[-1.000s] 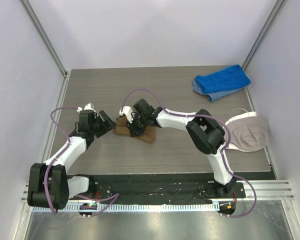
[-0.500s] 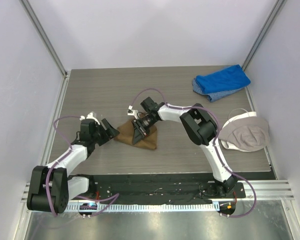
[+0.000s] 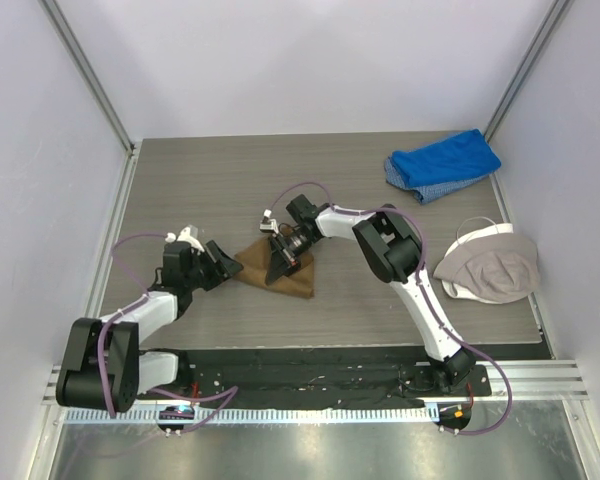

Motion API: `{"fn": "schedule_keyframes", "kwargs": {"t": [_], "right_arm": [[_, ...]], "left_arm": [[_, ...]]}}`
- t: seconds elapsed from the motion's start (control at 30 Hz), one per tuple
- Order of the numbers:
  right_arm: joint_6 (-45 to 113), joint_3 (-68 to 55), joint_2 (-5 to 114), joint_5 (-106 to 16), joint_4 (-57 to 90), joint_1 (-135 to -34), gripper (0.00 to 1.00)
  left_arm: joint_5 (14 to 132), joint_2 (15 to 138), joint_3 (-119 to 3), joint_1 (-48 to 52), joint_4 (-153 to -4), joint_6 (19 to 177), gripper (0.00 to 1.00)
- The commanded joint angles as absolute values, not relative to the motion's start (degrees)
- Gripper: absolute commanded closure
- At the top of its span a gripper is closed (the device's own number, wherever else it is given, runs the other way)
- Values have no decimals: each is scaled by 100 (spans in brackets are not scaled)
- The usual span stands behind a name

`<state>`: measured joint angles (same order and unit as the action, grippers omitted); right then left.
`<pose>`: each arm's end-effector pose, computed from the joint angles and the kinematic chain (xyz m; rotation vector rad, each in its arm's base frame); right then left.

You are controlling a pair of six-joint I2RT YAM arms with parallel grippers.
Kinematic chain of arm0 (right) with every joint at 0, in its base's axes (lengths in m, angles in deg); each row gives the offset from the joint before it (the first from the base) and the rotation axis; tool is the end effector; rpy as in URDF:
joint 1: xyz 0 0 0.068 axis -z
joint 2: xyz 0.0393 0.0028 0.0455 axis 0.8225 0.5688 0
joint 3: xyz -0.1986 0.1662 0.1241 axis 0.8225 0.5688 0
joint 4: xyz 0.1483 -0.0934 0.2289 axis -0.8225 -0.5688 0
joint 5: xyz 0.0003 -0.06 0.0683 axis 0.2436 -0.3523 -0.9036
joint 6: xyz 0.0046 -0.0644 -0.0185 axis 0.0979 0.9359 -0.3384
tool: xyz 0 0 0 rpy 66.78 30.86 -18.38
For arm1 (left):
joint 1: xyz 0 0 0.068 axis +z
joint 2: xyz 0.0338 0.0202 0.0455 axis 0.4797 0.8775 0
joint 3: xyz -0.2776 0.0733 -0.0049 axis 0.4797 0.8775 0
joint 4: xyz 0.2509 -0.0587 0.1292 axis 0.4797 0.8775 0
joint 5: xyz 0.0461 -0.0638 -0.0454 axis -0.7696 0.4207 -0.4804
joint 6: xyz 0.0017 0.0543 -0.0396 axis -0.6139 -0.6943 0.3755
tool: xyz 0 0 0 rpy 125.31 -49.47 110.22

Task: Fold the napkin, place the utensils inside, and roll it up
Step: Roll the napkin with the utensil

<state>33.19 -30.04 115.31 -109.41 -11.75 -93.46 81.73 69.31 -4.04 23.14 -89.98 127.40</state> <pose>0.3690 0.3543 0.0581 0.8867 -2.2037 -1.7165 0.2360 -0.0386 0.1264 -0.5327 2.2255 -0.7689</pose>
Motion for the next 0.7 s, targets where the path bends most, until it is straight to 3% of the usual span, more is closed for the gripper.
{"fn": "schedule_keyframes", "kwargs": {"t": [0.0,0.2,0.4,0.67], "right_arm": [[3339,-2970,11981,-10028,-1391,-9357,79],[3339,-2961,11876,-9818,-1391,-9330,74],[3347,-3014,11279,-9150,-1400,-9330,54],[3628,-2935,10278,-8149,-1365,-9365,41]], "left_arm": [[8214,7317,-612,2304,-9380,12596,46],[8214,7493,-683,2304,-9432,12578,57],[8223,7546,-762,2313,-9301,12560,72],[8082,7607,-1061,2313,-8642,12517,80]]}}
